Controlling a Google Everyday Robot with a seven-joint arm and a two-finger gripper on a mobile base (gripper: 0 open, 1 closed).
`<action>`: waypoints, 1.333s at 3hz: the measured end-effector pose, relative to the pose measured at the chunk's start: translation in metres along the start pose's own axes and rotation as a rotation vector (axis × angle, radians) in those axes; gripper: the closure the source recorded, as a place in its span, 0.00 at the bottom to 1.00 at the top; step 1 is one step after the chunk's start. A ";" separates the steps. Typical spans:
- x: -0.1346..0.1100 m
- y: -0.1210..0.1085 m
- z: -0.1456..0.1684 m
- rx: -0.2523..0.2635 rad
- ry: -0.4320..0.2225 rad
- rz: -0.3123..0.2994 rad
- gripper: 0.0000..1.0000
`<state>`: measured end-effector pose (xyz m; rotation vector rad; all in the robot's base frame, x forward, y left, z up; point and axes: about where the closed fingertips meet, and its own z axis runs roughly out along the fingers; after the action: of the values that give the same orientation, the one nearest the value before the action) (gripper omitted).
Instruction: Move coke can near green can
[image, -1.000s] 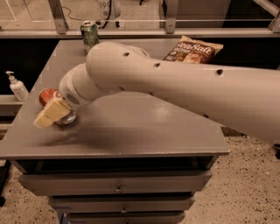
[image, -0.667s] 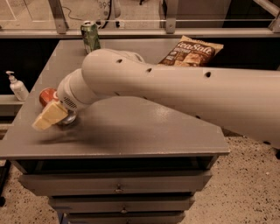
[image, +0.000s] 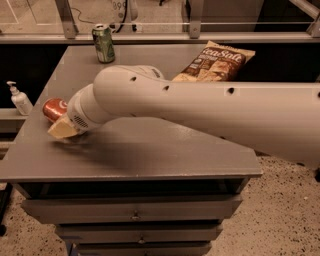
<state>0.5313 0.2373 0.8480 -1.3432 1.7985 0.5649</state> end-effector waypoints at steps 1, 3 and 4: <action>0.003 -0.002 -0.001 0.013 -0.002 0.006 0.63; -0.001 -0.044 -0.031 0.043 -0.029 -0.018 1.00; -0.006 -0.109 -0.090 0.110 -0.046 -0.062 1.00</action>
Offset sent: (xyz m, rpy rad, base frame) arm 0.0215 -0.0269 0.0127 0.0021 -0.0444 -0.0217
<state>0.6039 0.1373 0.9170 -1.2959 1.7199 0.4538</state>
